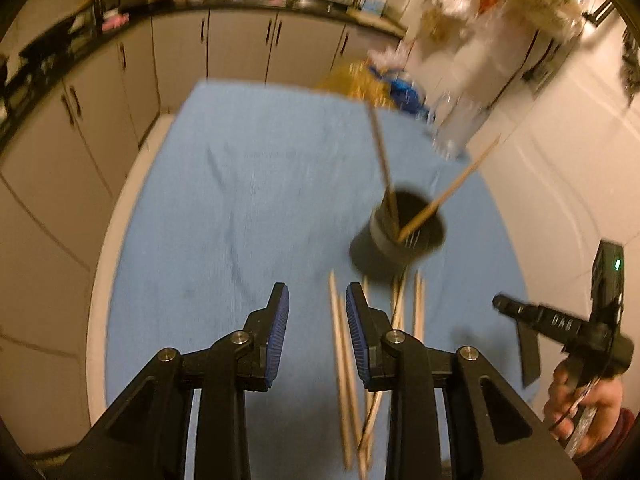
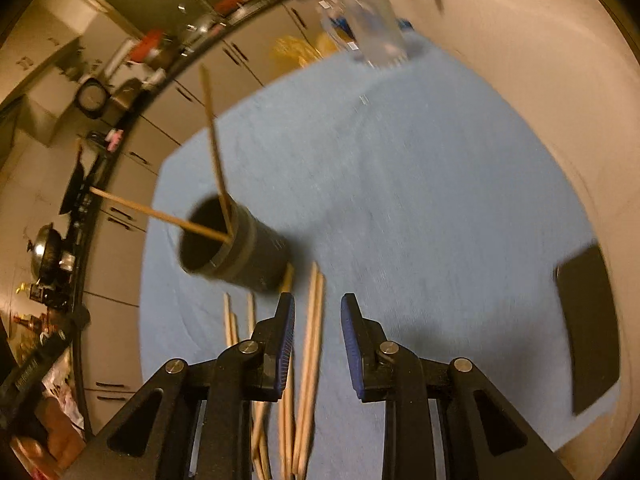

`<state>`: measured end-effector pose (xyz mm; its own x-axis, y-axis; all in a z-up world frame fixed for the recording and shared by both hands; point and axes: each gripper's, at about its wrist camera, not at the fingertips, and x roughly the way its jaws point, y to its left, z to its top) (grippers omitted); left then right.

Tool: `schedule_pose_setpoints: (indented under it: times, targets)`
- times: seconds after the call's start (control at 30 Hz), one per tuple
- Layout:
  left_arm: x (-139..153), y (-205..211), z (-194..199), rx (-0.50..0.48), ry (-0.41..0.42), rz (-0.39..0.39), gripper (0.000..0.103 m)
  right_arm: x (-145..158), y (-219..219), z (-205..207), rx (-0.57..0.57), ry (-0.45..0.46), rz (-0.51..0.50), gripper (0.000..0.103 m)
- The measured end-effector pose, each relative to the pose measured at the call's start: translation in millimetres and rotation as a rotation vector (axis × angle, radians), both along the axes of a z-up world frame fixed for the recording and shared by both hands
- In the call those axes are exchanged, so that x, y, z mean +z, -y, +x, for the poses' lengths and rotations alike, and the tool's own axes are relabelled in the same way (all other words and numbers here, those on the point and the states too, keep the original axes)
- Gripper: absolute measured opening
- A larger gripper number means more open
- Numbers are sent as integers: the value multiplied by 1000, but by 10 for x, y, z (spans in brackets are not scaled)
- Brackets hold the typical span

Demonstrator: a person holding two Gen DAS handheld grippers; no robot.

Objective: Organize utensils
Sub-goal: 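Open the left tool over the cup while the right tool releases its chopstick, then close the left tool on another chopstick while the right tool grasps one too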

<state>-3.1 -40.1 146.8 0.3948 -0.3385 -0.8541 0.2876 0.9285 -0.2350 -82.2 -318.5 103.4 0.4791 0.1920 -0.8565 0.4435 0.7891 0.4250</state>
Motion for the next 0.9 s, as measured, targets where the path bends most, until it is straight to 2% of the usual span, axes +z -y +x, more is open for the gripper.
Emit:
schedule_pose_setpoints:
  times: [0.13,0.23,0.4,0.5,0.57,0.83,0.9]
  targets:
    - [-362,-45,-251,-22,-53,54,28,-227,-142,-160,10,-58,-6,26]
    - [-503,-78,-389,-42,-59,69,28,-351,-219,-249,33,-85,-4,26]
    - [-553,-68,-508,-51,11,64,28,-393,-285,-276,48,-63,0,26]
    - [-550,-8,-521,-41,75,51,28,-352,-345,-306,58,0,-59,26]
    - [-614,40,-502,-38,68,53,28,-397,-435,-291,88,8,-125,26]
    - [-782,136,-480,-52,21,75,28,-613,-504,-95,88,-37,-101,25]
    - [-802,141,-474,-50,22,81,28,-660,-525,-26,98,-54,-105,22]
